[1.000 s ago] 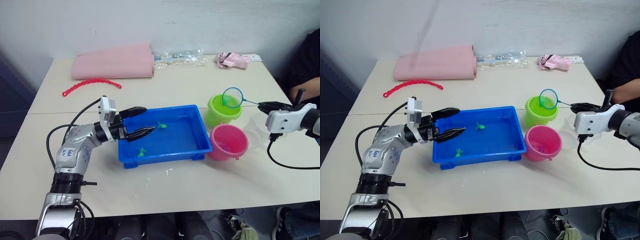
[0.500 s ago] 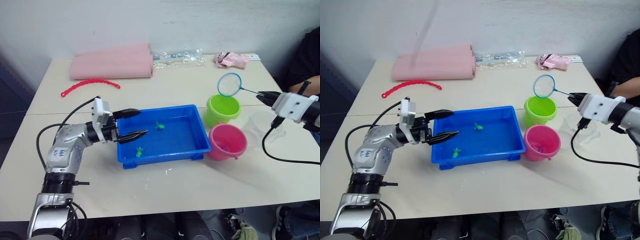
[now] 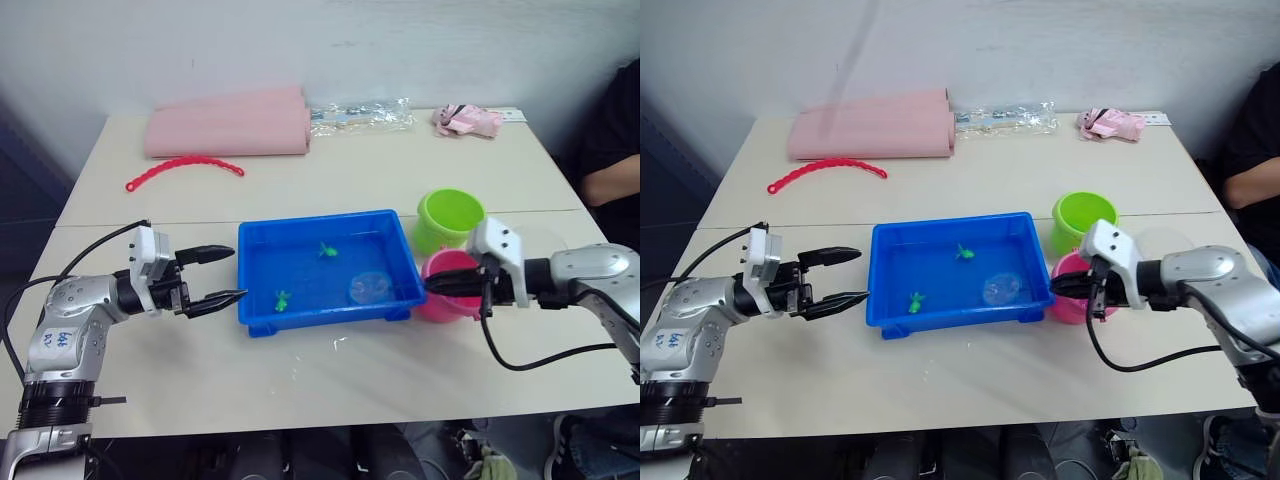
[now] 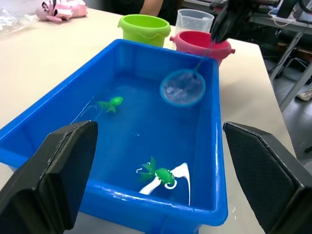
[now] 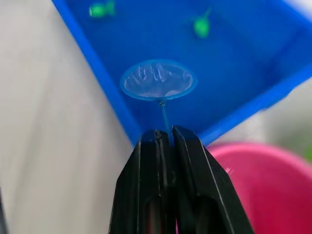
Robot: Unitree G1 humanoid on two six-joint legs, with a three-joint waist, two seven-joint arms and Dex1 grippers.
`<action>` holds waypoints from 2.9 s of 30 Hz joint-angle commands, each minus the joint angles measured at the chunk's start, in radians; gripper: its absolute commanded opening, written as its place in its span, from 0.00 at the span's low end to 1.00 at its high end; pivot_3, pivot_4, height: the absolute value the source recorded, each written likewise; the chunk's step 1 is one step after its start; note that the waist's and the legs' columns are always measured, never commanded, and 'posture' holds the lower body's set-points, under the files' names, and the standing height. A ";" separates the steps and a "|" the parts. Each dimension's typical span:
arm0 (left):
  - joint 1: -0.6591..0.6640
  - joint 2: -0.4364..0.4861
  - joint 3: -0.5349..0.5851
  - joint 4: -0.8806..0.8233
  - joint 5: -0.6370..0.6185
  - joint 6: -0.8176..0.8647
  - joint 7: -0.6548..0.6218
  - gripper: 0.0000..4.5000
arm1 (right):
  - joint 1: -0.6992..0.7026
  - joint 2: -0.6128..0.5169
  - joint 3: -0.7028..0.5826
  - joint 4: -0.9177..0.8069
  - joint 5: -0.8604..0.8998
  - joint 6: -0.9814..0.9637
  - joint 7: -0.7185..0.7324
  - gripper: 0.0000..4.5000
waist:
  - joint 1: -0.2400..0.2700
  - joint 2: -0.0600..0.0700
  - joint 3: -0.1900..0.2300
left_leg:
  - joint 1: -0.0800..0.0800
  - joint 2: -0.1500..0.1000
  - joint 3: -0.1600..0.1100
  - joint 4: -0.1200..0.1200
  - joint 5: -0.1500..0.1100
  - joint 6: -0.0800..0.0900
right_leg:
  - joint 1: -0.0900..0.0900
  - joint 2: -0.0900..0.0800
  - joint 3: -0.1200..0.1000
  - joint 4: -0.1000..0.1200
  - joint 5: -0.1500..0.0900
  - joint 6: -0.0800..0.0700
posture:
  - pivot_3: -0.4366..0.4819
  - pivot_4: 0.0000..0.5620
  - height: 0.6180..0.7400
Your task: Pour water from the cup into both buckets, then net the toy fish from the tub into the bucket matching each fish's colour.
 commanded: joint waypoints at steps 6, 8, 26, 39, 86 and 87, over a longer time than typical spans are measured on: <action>0.058 -0.028 0.031 -0.122 -0.027 0.007 0.070 1.00 | -0.113 0.216 0.065 0.106 -0.184 -0.033 -0.127 0.00 | -0.001 0.000 0.000 | 0.000 0.000 0.003 0.000 0.000 0.000 | -0.002 0.001 -0.002 0.001 0.000 0.000 | 0.48 0.27 1.00; 0.064 -0.027 0.035 -0.127 -0.029 0.009 0.077 1.00 | -0.130 0.261 0.070 0.129 -0.206 -0.038 -0.142 0.00 | 0.001 0.000 0.000 | 0.000 0.000 0.003 0.000 0.000 0.000 | -0.002 0.001 -0.001 0.002 0.000 0.000 | 0.48 0.27 1.00; 0.020 -0.032 0.022 -0.118 -0.043 0.049 0.103 1.00 | 0.017 0.439 -0.096 0.047 -0.169 -0.237 -0.174 0.00 | 0.000 -0.001 0.000 | 0.000 0.000 0.003 -0.001 0.000 0.000 | -0.001 0.003 -0.002 0.004 0.000 0.000 | 0.48 0.27 1.00; -0.081 -0.079 -0.042 -0.080 -0.052 0.082 0.083 1.00 | 0.214 0.328 -0.322 -0.151 -0.034 -0.167 -0.158 0.00 | 0.003 -0.001 0.000 | 0.000 0.000 0.003 -0.001 0.000 0.000 | 0.000 0.004 -0.002 0.003 0.000 0.001 | 0.48 0.27 1.00; -0.237 -0.219 -0.150 0.047 0.036 -0.011 0.081 1.00 | 0.146 -0.103 -0.346 0.488 -0.912 -1.249 -0.565 0.00 | 0.000 -0.001 0.000 | 0.002 0.000 0.005 0.001 0.002 -0.001 | 0.000 0.009 0.002 0.002 0.001 0.002 | 0.48 0.27 1.00; -0.237 -0.219 -0.149 0.048 0.037 -0.014 0.080 1.00 | 0.136 -0.106 -0.343 0.491 -0.940 -1.279 -0.608 0.00 | 0.000 -0.001 0.000 | 0.002 0.000 0.005 0.001 0.002 -0.001 | 0.000 0.009 0.002 0.002 0.001 0.002 | 0.48 0.27 1.00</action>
